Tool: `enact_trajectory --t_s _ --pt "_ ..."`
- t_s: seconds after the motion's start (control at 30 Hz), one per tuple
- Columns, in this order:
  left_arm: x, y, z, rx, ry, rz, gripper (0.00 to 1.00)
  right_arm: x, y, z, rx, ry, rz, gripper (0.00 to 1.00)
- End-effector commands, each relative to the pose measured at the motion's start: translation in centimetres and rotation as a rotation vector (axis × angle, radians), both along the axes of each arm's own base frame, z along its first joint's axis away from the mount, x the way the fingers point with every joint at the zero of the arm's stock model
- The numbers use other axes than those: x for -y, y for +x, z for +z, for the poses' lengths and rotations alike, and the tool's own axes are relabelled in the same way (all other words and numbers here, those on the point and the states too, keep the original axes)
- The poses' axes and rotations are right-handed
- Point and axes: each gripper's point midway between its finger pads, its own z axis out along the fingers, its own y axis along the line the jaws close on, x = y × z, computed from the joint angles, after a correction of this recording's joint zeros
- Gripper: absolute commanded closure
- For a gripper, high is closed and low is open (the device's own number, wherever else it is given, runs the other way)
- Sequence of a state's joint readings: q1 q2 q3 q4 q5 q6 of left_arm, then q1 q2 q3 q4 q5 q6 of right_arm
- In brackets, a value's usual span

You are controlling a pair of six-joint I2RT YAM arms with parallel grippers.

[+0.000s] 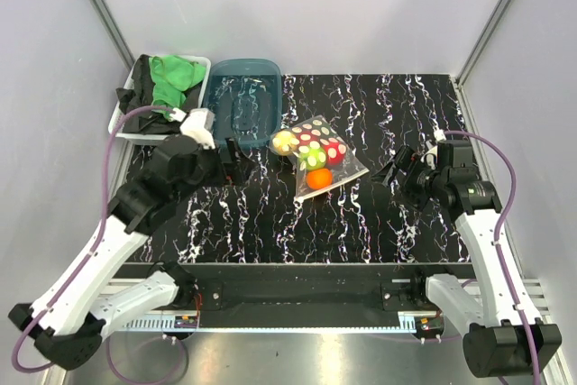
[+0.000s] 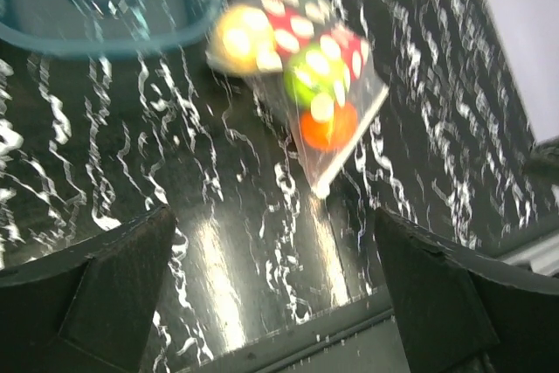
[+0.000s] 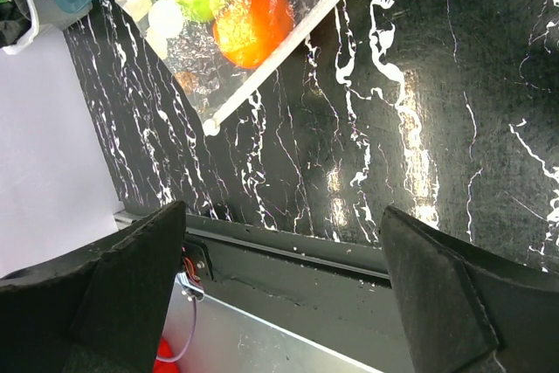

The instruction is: Open the zip-top bag and remove the fake food

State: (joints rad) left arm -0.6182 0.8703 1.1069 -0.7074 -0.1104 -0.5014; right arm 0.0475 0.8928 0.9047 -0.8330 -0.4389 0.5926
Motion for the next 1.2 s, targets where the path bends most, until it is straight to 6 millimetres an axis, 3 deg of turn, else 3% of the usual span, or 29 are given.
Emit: enact_trajectory --t_s 0.0,0.23,0.27,0.47,0.57,0.73,0.93,1.17 --pt "3.3 0.6 -0.8 -0.076 -0.020 -0.119 0.01 -0.7 1.2 0.9 0.042 0.026 0.049 0.00" --pt "8.2 3.7 -5.9 -0.262 -0.057 -0.253 0.02 -2.9 1.4 1.7 0.064 0.066 0.186 0.00" --pt "8.7 4.6 -7.4 -0.316 -0.065 -0.257 0.03 -3.3 1.3 1.7 0.063 0.066 0.209 0.01" --pt "9.8 6.2 -11.0 -0.408 -0.112 -0.380 0.08 -4.6 0.5 0.8 0.050 0.078 0.332 0.00" --pt "9.4 6.6 -12.5 -0.438 -0.106 -0.395 0.10 -4.9 0.0 1.6 0.063 0.092 0.358 0.00" --pt "11.8 6.1 -14.1 -0.513 -0.246 -0.496 0.18 -4.8 -0.3 1.9 0.078 0.091 0.354 0.00" --pt "12.8 6.4 -16.6 -0.554 -0.318 -0.497 0.20 -4.8 -0.5 2.3 0.090 0.097 0.343 0.00" --pt "14.1 6.8 -17.9 -0.589 -0.368 -0.545 0.24 -5.1 -1.4 2.3 0.078 0.132 0.347 0.00"
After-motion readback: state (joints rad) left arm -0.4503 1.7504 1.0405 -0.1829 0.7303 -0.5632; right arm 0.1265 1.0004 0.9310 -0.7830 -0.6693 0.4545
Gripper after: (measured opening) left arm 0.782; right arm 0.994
